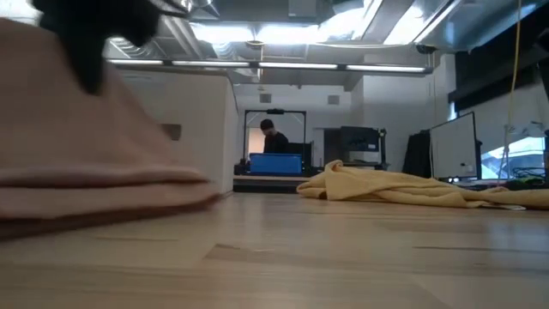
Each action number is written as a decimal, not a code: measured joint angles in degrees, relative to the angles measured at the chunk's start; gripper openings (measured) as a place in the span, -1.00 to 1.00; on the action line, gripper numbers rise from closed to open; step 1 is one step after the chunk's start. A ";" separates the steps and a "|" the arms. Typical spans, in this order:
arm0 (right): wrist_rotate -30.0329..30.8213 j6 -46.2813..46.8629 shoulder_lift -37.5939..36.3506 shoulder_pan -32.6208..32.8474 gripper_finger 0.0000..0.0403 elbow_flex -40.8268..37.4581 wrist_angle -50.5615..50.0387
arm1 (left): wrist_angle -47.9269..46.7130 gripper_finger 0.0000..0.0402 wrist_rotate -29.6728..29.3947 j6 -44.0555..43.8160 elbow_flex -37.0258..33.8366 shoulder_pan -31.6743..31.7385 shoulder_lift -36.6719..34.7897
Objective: Fold towel
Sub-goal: Stack the light orange towel on the grey towel, then fold the yellow towel
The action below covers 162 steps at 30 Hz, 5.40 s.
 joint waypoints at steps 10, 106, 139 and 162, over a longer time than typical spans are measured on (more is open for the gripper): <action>-0.20 -0.04 0.00 0.00 -0.26 0.00 0.15 | -19.14 -0.85 -1.19 -22.13 0.00 -10.70 -6.66; -7.37 -27.77 -10.82 -51.01 0.20 -4.56 -9.83 | 61.11 -0.21 -25.31 65.38 -16.94 9.56 -4.96; -10.57 -34.48 -3.10 -41.23 -0.96 -6.60 10.23 | 57.83 -0.21 -21.31 64.80 -16.94 9.56 -4.97; -5.79 -8.42 1.81 -27.41 -0.94 -7.25 21.02 | 60.84 -0.29 -26.69 86.35 3.45 0.25 28.09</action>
